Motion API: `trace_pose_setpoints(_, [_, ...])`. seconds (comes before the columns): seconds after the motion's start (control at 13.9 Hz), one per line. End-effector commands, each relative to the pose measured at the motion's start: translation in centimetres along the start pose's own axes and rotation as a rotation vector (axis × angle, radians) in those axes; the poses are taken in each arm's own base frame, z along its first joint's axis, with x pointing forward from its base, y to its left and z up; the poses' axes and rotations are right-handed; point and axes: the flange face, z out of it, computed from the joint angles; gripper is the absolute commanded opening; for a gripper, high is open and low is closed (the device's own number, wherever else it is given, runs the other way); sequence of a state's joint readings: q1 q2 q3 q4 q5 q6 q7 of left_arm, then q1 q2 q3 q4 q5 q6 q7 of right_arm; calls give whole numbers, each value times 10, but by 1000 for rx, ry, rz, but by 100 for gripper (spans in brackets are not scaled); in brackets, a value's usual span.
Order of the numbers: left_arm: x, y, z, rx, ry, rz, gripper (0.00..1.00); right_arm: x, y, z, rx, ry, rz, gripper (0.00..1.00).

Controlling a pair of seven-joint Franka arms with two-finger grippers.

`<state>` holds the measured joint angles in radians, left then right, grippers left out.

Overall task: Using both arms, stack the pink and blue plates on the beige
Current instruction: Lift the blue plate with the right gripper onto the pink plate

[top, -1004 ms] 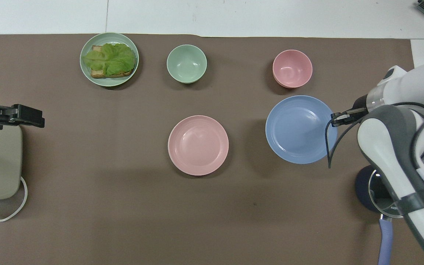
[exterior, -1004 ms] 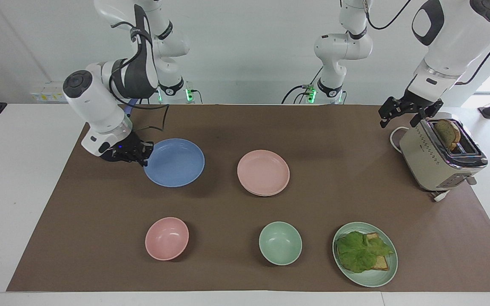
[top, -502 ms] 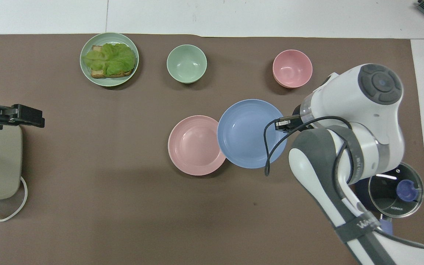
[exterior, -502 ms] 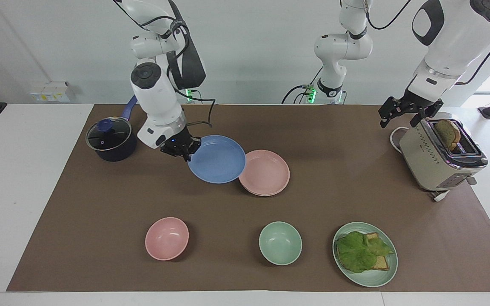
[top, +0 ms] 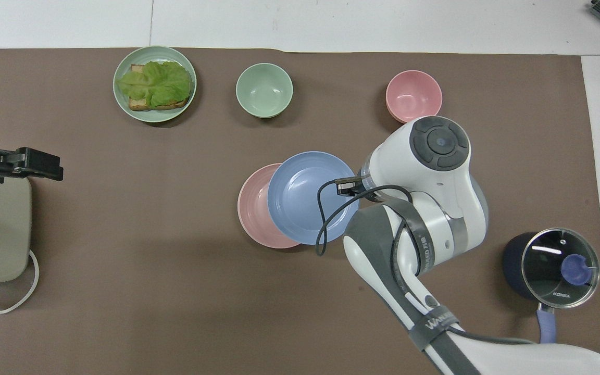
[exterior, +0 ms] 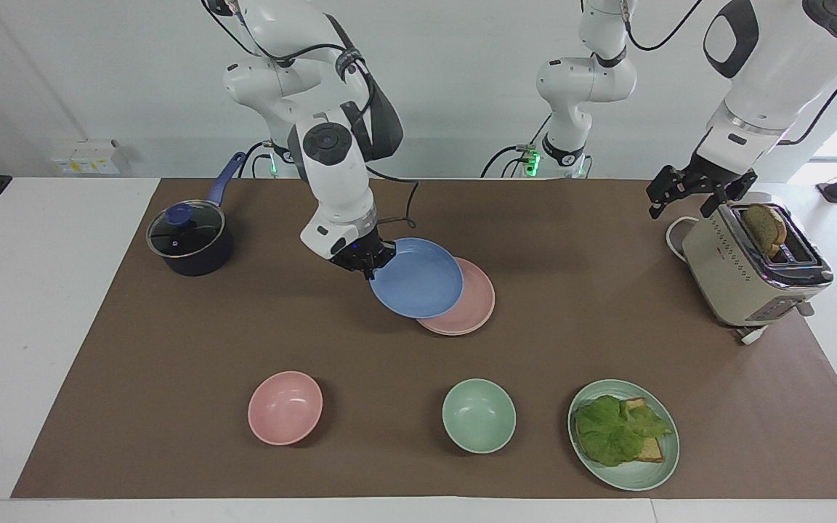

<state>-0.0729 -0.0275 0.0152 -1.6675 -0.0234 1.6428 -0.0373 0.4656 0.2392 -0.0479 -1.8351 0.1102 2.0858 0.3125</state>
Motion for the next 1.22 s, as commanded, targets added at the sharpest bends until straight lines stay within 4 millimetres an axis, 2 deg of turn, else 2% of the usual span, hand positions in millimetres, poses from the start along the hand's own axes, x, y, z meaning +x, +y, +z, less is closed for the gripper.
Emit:
trace_pose_setpoints(0.0, [-4,-3,-5,17,-2,4,100,5,-5,12,-13,18,22,0])
trace_pose_setpoints(0.14, [-4,-3,-5,17,-2,2,100,2,-21,25,-10,26,20,0])
trace_pose_setpoints(0.43, [-4,-3,-5,17,-2,2,100,-2,-33,37,-3,22,25,0])
trace_pose_setpoints(0.86, [-4,-3,-5,17,-2,2,100,-4,-35,46,6,28,19,0])
trace_pose_setpoints(1.0, [-4,-3,-5,17,-2,2,100,-5,-43,56,8,34,12,0])
trace_pose_setpoints(1.15, [-4,-3,-5,17,-2,4,100,-5,-44,56,11,35,11,0])
